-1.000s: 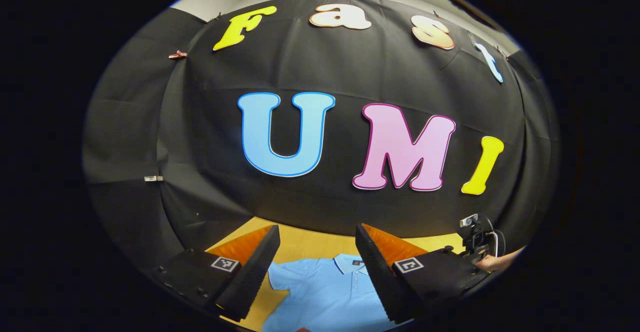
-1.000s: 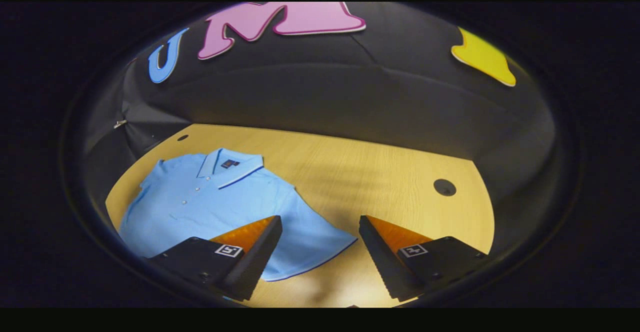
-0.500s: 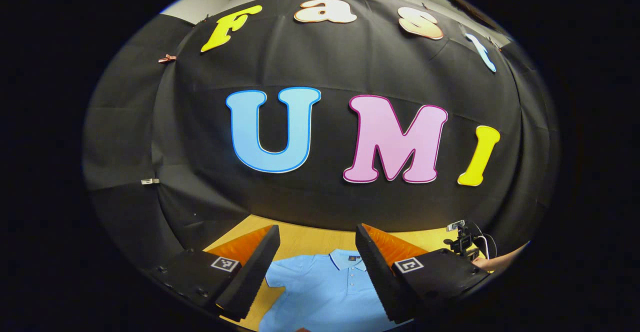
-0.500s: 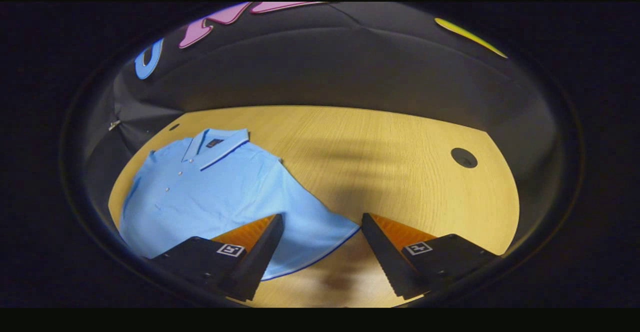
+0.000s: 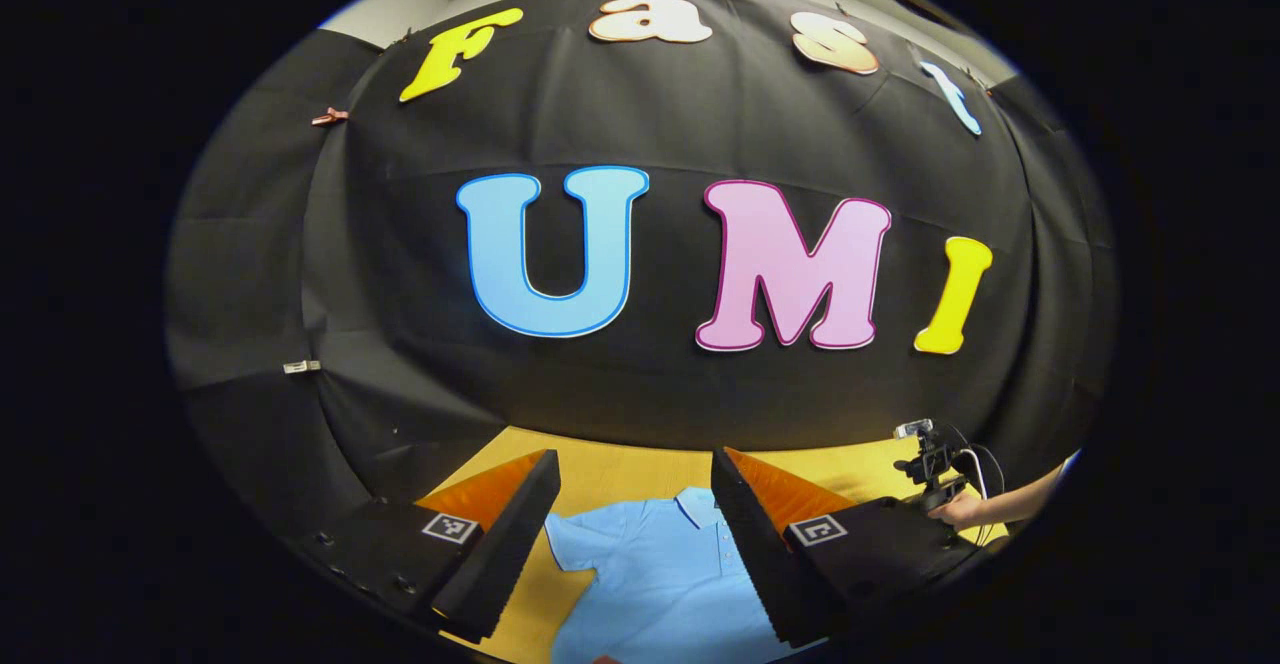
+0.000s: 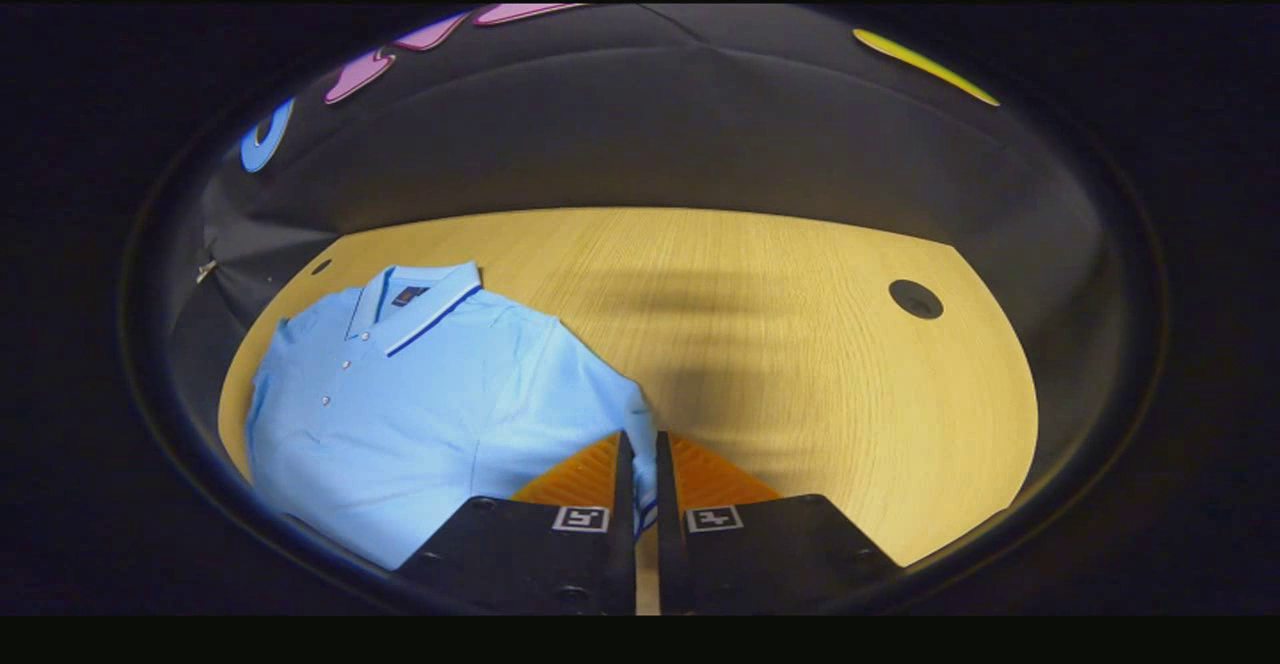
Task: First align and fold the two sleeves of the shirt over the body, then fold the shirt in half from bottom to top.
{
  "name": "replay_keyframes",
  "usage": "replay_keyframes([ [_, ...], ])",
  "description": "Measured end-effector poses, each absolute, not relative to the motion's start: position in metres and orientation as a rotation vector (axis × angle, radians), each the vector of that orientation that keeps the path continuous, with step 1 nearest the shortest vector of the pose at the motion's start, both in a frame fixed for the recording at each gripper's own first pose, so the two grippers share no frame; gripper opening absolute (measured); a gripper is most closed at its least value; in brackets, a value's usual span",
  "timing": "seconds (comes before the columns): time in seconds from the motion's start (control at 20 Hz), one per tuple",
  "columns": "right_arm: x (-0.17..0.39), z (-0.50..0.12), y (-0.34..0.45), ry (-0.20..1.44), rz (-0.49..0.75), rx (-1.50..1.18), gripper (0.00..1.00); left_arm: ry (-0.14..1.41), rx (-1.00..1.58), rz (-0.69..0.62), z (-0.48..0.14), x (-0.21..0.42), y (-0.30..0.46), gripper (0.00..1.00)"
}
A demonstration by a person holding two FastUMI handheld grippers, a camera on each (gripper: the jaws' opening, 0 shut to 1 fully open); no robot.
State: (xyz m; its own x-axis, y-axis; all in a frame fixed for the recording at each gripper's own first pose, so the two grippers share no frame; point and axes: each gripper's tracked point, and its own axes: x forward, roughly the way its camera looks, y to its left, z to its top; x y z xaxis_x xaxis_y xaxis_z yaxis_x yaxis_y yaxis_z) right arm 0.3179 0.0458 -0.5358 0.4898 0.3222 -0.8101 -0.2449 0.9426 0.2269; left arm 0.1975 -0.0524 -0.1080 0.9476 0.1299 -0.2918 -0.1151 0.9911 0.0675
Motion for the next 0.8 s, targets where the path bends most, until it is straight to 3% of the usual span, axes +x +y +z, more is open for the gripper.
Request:
replay_keyframes([
  [0.05,0.320,-0.526,0.049,0.979,0.353,0.075,0.08,0.299,0.051,0.125,-0.108,0.196,-0.043,0.97],
  [0.15,0.325,-0.506,0.060,0.936,0.364,0.063,0.13,0.301,0.036,0.141,-0.108,0.194,-0.024,0.97],
  [0.2,0.328,-0.497,0.066,0.923,0.367,0.064,0.07,0.302,0.024,0.149,-0.108,0.192,-0.016,0.97],
  [0.45,0.333,-0.450,0.117,0.871,0.427,0.150,0.13,0.324,0.034,0.169,-0.117,0.182,0.011,0.97],
  [0.6,0.319,-0.450,0.152,0.895,0.500,0.156,0.13,0.343,0.035,0.170,-0.121,0.179,0.020,0.97],
  [0.65,0.314,-0.454,0.163,0.904,0.525,0.146,0.18,0.344,0.041,0.171,-0.122,0.178,0.022,0.97],
  [0.7,0.311,-0.461,0.172,0.908,0.546,0.125,0.13,0.346,0.049,0.170,-0.122,0.178,0.023,0.97],
  [0.8,0.305,-0.473,0.185,0.929,0.566,0.099,0.13,0.355,0.067,0.170,-0.125,0.175,0.028,0.97],
])
